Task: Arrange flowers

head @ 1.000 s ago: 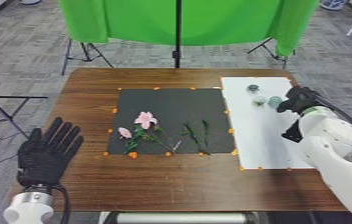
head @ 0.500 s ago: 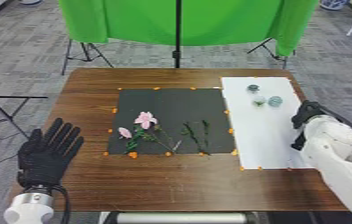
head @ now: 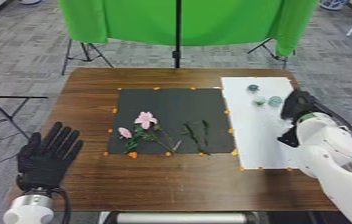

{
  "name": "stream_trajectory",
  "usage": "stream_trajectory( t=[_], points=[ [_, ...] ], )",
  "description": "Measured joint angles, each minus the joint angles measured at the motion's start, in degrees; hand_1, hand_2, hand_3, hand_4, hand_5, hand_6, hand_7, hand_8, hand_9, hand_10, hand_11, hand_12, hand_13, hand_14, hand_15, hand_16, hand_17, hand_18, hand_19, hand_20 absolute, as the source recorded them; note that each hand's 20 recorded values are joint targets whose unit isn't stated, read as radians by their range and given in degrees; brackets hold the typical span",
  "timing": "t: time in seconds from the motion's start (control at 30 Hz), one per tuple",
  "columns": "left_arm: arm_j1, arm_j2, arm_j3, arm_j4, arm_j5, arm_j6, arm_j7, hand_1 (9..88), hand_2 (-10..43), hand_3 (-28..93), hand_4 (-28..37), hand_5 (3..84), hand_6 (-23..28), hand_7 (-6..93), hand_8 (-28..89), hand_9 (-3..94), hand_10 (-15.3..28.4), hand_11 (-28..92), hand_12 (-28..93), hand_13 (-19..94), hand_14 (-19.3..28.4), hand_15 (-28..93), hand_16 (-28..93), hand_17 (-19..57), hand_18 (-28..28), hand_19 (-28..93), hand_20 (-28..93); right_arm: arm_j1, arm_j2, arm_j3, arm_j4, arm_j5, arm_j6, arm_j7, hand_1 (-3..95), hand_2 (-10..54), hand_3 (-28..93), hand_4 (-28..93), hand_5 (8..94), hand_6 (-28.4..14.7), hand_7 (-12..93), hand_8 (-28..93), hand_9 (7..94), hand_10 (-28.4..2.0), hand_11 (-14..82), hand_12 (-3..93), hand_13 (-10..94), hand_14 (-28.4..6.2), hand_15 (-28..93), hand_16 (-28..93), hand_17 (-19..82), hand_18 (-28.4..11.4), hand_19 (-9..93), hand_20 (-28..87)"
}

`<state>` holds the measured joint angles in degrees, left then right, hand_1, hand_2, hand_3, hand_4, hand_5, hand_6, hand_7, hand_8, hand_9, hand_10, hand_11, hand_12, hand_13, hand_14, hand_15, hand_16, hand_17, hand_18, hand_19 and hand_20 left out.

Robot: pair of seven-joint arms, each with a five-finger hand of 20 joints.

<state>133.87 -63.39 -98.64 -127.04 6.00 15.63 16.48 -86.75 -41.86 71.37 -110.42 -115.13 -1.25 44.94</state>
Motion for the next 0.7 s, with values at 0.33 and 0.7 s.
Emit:
stream_trajectory(
  t=[0.33,0.7],
  points=[
    [-0.3,0.11,0.2,0.25,0.13,-0.17,-0.38,25.8,13.7,77,-28.3,43.5,9.0,9.0,-8,36.0,14.4,17,11,28,13.8,29,-4,-4.0,12.2,25,14,16.3,-6.4,-16.3,-2.6,11.3,1.6,-11.5,65.9,-9.5,67,-28,74.7,-2.1,38,10,83.3,-10.4,19.7,50.6,72,-9.0,56,42,34,-23.0,86,45],
    [-4.7,1.44,3.23,2.1,0.34,-0.14,-1.69,25.8,13.7,77,-28.3,43.5,9.0,9.0,-8,36.0,14.3,17,11,28,13.9,29,-4,-4.0,12.2,25,14,29.8,-23.5,-37.9,11.5,4.2,3.0,-16.0,66.2,-9.5,66,-28,73.5,-2.0,40,9,82.8,-10.5,19.9,50.7,70,-9.4,56,43,33,-22.4,85,46]
  ],
)
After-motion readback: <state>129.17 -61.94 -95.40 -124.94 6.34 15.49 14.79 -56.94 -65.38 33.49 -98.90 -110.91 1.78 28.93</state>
